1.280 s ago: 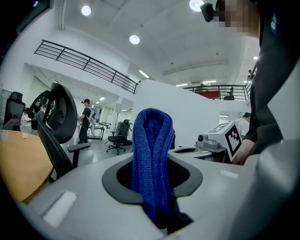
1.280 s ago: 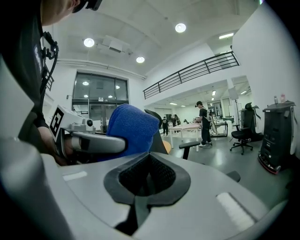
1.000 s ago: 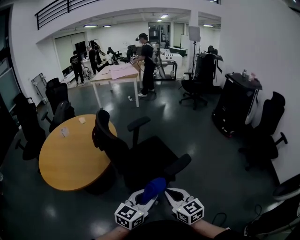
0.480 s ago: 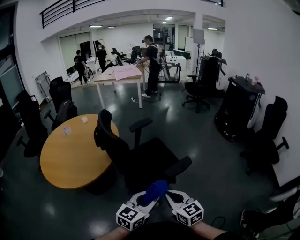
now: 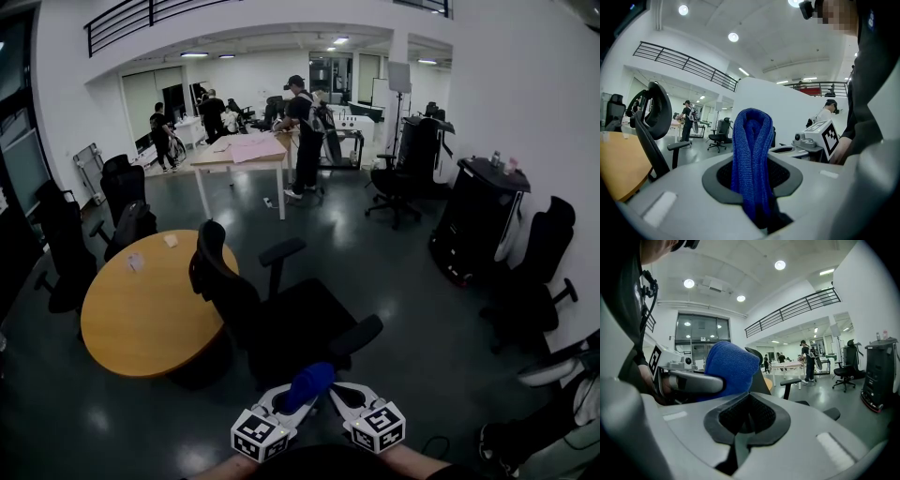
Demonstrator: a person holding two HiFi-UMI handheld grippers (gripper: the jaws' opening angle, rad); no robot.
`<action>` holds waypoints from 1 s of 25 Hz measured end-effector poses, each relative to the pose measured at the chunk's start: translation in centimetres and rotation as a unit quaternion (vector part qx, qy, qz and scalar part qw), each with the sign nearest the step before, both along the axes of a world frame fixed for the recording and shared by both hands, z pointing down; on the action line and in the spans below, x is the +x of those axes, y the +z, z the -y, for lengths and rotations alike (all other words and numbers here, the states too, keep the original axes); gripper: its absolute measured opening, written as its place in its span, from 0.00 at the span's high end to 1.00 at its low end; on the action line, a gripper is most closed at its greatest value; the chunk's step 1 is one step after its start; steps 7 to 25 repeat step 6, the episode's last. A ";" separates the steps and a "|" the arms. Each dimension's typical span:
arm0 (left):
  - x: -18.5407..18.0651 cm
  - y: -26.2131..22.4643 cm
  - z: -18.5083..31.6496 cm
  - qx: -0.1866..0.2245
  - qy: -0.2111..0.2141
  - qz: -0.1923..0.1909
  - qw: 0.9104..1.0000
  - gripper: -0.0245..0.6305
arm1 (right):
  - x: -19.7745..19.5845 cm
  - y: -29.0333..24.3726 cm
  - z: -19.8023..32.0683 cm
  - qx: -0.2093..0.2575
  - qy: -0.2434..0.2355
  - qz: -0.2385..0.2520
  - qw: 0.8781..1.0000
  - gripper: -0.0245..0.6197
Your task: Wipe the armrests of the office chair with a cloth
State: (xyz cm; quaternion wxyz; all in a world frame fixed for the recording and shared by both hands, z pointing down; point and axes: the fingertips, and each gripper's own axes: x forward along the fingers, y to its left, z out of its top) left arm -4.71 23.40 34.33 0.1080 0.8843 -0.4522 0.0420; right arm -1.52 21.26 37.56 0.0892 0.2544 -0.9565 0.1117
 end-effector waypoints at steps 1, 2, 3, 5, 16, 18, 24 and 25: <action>0.0 -0.1 -0.1 -0.001 0.000 0.000 1.000 0.77 | 0.0 0.0 -0.1 0.000 0.000 0.000 1.000 0.96; 0.0 -0.4 -0.1 -0.002 -0.001 0.000 1.000 0.77 | -0.1 0.0 -0.1 0.000 0.000 0.000 1.000 0.96; -0.1 -0.6 -0.1 -0.002 -0.004 0.000 1.000 0.77 | -0.1 0.0 -0.2 0.000 0.000 0.000 1.000 0.96; -0.1 -0.7 -0.2 -0.001 -0.006 0.000 1.000 0.77 | 0.0 0.0 -0.3 0.000 -0.001 -0.001 1.000 0.96; -0.1 -0.7 -0.2 -0.001 -0.007 -0.001 1.000 0.77 | 0.0 0.0 -0.3 0.000 -0.001 -0.001 1.000 0.96; -0.1 -0.7 -0.2 -0.001 -0.007 -0.001 1.000 0.77 | 0.0 0.0 -0.3 0.000 -0.001 -0.001 1.000 0.96; -0.1 -0.7 -0.2 -0.001 -0.007 -0.001 1.000 0.77 | 0.0 0.0 -0.3 0.000 -0.001 -0.001 1.000 0.96; -0.1 -0.7 -0.2 -0.001 -0.007 -0.001 1.000 0.77 | 0.0 0.0 -0.3 0.000 -0.001 -0.001 1.000 0.96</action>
